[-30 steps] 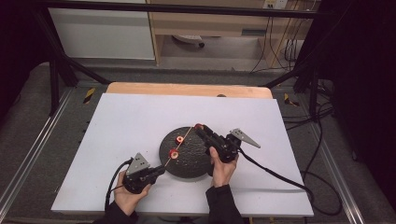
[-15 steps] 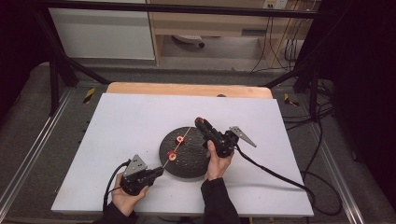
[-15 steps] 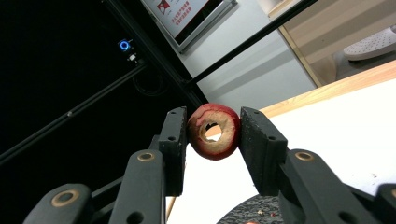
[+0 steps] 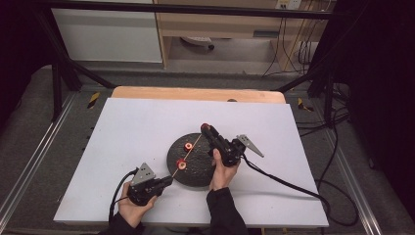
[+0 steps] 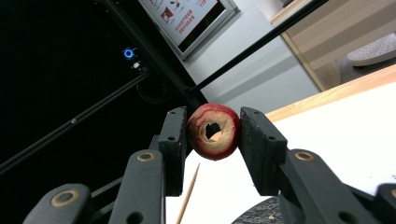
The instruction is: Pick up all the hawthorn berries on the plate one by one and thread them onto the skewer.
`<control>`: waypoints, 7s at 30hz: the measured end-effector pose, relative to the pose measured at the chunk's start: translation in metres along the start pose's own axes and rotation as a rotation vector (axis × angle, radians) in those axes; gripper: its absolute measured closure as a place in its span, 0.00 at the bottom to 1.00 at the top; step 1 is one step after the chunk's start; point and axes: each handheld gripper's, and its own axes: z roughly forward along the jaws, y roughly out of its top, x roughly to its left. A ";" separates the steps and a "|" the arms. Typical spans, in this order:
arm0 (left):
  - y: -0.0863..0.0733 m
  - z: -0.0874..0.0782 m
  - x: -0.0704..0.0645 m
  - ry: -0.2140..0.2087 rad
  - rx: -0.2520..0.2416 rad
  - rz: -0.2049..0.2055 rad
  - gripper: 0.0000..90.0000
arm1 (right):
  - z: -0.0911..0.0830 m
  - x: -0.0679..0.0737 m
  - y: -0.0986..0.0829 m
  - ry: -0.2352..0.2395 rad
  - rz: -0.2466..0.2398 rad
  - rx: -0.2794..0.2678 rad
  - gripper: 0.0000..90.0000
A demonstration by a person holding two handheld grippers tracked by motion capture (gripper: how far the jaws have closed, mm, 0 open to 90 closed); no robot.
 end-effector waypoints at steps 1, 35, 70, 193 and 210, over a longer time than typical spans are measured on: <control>0.000 0.000 0.000 0.001 0.001 0.000 0.98 | 0.000 0.000 0.000 0.000 0.003 -0.001 0.70; 0.016 0.013 -0.014 0.014 -0.035 -0.086 0.98 | -0.003 0.003 -0.005 0.024 0.036 -0.013 0.70; 0.038 0.021 0.003 -0.016 -0.063 -0.077 0.98 | -0.014 0.008 -0.014 0.043 -0.026 0.141 0.61; -0.020 -0.042 0.053 0.029 0.071 0.000 0.98 | 0.063 0.027 0.012 -0.060 -0.482 0.989 0.69; -0.018 -0.035 0.040 0.011 0.063 0.012 0.98 | 0.000 0.014 0.003 0.030 -0.282 0.693 0.69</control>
